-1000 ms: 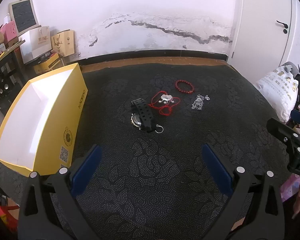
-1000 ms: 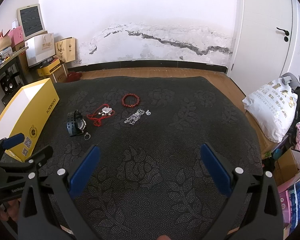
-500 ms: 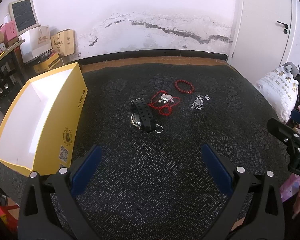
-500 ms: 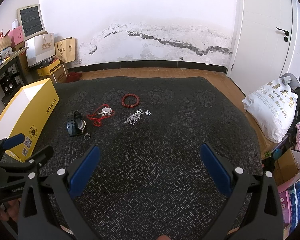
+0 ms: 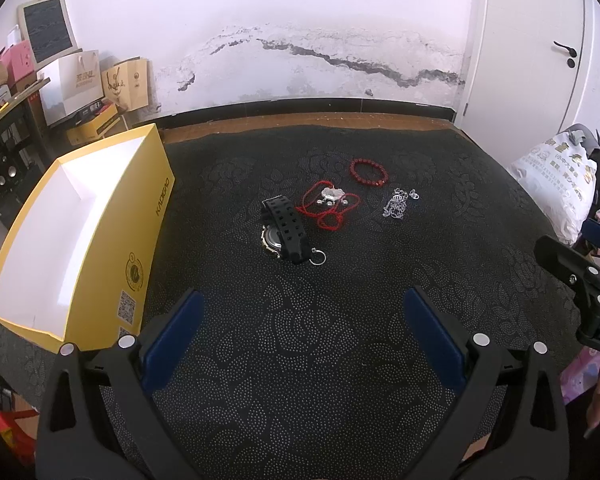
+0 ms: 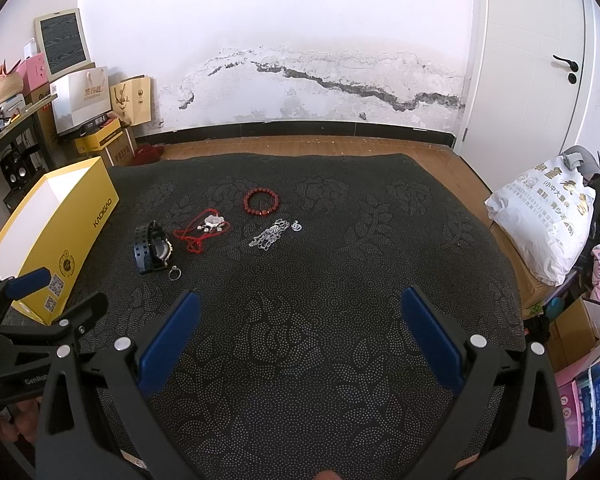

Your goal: Organize jewelry

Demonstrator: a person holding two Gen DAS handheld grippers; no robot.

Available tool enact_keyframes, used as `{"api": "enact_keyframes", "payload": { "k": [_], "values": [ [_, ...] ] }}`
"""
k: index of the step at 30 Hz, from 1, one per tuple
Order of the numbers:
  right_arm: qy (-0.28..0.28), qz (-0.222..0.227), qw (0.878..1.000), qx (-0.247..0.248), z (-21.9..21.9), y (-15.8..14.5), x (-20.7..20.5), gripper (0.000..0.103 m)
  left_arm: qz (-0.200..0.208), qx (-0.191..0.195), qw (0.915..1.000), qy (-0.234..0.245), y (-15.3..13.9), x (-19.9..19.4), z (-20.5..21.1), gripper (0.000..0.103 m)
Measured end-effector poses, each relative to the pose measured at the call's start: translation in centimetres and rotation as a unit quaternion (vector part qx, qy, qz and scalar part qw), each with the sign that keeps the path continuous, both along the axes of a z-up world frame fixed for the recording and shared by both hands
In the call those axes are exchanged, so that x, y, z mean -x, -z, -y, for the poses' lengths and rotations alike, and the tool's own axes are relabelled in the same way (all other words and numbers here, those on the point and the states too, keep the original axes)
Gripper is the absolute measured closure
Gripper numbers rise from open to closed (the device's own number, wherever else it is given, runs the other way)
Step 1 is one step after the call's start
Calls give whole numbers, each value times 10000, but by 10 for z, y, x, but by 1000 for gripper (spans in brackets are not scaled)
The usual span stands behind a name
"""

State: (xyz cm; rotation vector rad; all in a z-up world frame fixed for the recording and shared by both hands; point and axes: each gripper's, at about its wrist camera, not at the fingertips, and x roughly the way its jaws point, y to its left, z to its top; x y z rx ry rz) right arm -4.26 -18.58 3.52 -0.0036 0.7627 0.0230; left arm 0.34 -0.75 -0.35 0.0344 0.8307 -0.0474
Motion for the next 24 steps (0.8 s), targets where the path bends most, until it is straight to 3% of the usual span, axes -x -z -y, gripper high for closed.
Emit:
{"api": "enact_keyframes", "payload": {
  "k": [24],
  "values": [
    [5, 18, 10000, -53, 3, -3, -2, 6, -87, 54, 9999, -25, 3, -4, -1, 6]
  ]
}}
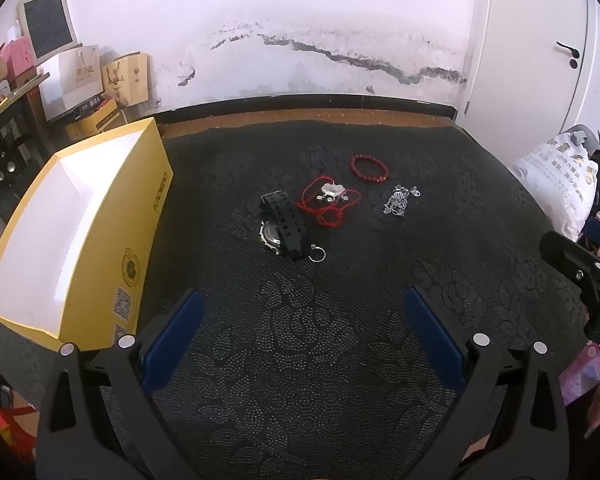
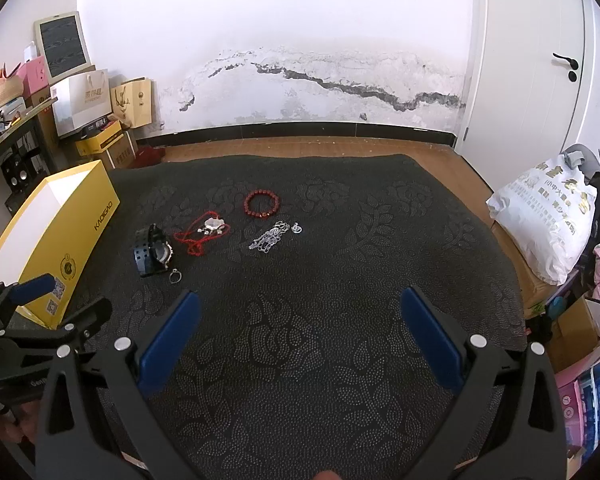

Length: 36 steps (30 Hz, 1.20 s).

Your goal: Organize jewelry

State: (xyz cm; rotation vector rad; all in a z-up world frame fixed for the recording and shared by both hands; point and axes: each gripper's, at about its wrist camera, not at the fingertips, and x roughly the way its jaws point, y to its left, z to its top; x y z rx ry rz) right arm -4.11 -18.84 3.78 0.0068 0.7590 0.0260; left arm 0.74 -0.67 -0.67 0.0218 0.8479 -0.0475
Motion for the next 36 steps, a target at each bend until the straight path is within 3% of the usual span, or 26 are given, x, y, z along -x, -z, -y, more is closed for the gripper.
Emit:
{"api": "enact_keyframes", "payload": {
  "k": [12, 30, 36],
  "values": [
    [91, -114, 9998, -102, 10, 6, -8, 6, -115, 35, 9999, -3, 9, -19, 9, 6],
    [-120, -377, 9979, -514, 9, 18, -35, 6, -582, 270, 9976, -242, 62, -90, 2, 6],
    [-180, -516, 9957, -742, 10, 22, -48, 6, -767, 14, 9961, -441, 79, -121, -9, 6]
  ]
}}
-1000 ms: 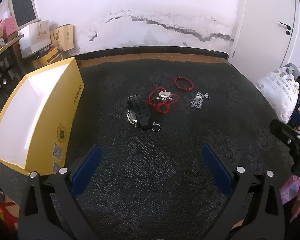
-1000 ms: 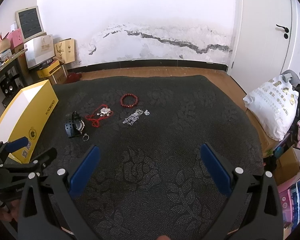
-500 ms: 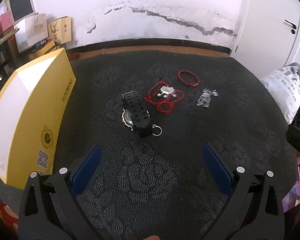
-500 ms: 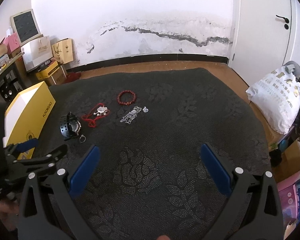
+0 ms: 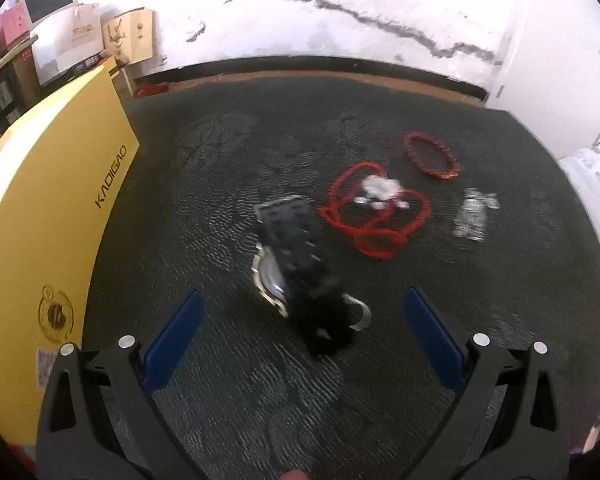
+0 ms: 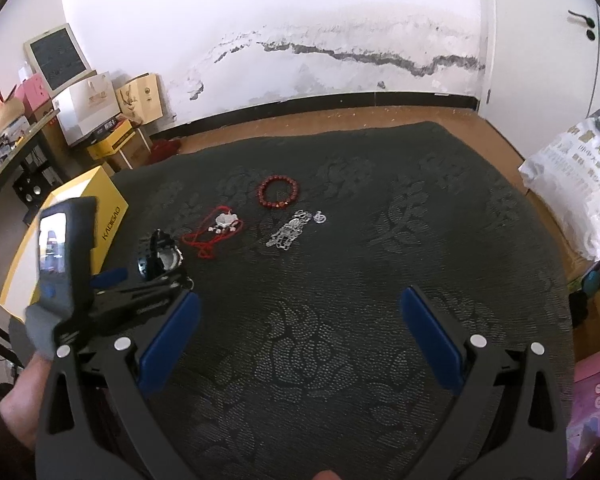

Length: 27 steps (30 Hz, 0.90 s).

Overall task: Organize jewelry
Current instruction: 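Lower the left tool onto the black watch and close on its strap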

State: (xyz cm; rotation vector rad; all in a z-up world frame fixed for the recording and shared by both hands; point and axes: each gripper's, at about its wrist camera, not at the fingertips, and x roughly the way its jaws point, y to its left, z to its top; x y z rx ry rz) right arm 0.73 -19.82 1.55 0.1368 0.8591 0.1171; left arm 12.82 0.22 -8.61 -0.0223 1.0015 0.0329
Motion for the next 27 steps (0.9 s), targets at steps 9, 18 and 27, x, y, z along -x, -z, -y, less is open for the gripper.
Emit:
{"api": "enact_keyframes", "payload": {
  "k": [9, 18, 27],
  "values": [
    [-138, -7, 9999, -92, -9, 2, -10, 6, -29, -174, 9998, -68, 29, -23, -9, 6],
    [-196, -30, 9998, 30, -15, 7, -15, 6, -30, -127, 9998, -134, 16, -18, -16, 54],
    [-1070, -370, 9919, 576, -23, 29, -30, 6, 219, -2, 9997, 88, -50, 14, -24, 54]
  ]
}}
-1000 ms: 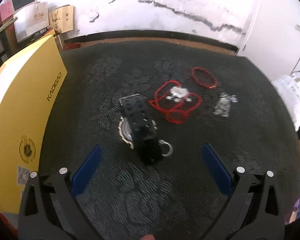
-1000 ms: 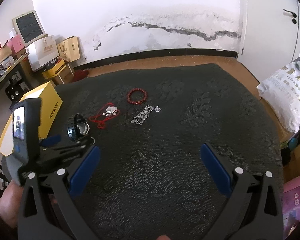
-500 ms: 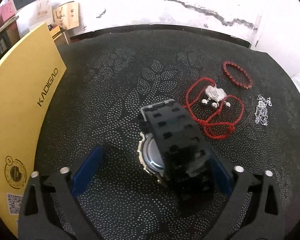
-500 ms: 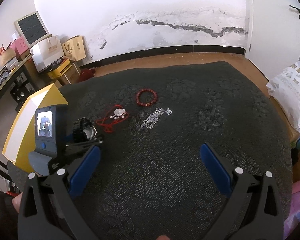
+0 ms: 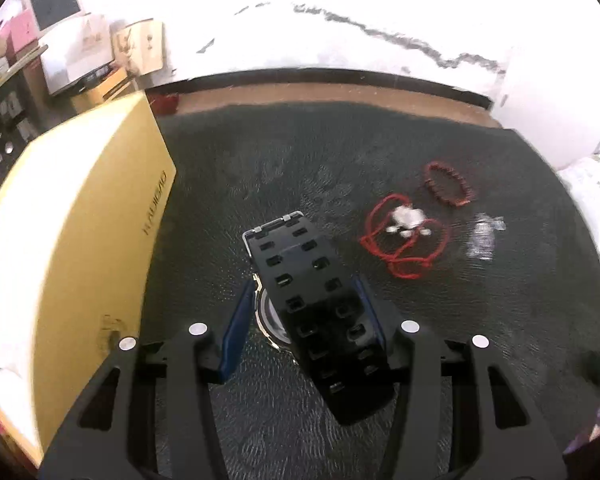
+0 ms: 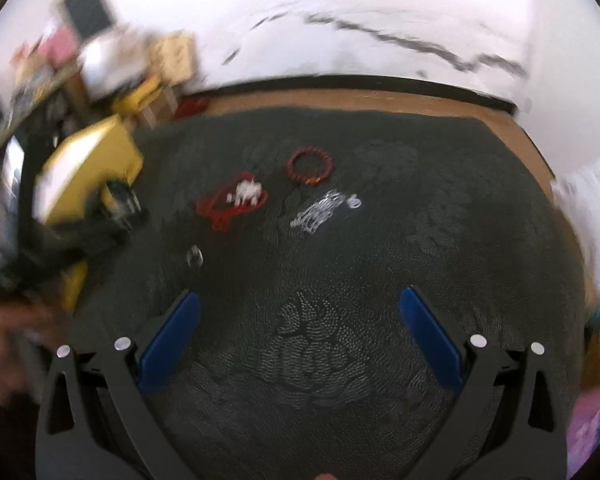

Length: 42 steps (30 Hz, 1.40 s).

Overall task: Organize jewelry
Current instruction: 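Lower the left tool onto the black watch and close on its strap, then lift the black watch with the left tool while the right tool grasps the silver ring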

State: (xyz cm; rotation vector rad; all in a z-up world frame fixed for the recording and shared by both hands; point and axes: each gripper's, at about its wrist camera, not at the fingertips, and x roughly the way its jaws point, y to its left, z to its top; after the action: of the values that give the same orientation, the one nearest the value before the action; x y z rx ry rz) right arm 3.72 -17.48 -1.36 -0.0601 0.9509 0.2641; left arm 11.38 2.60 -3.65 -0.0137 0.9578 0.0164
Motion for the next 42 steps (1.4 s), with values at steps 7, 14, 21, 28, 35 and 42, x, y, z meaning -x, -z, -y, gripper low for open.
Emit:
{"api": "enact_keyframes", "payload": {
  "k": [7, 14, 21, 28, 35, 42],
  "values": [
    [-639, -553, 9954, 443, -6, 59, -51, 6, -139, 439, 9986, 252, -17, 12, -3, 54],
    [-840, -280, 9953, 379, 0, 89, -108, 5, -170, 521, 9979, 337, -17, 5, 0, 54],
    [-986, -192, 9943, 351, -9, 91, -129, 7, -240, 502, 9977, 378, -11, -2, -1, 54],
    [-967, -180, 9947, 284, 3, 83, -133, 32, -352, 558, 9969, 434, -9, -6, 4, 54],
    [-1066, -377, 9935, 142, 14, 80, -128, 33, -363, 591, 9964, 484, -9, -6, 4, 54],
    [-1236, -357, 9915, 191, 29, 78, -126, 44, -375, 589, 9965, 467, -7, -6, 3, 54]
  ]
}}
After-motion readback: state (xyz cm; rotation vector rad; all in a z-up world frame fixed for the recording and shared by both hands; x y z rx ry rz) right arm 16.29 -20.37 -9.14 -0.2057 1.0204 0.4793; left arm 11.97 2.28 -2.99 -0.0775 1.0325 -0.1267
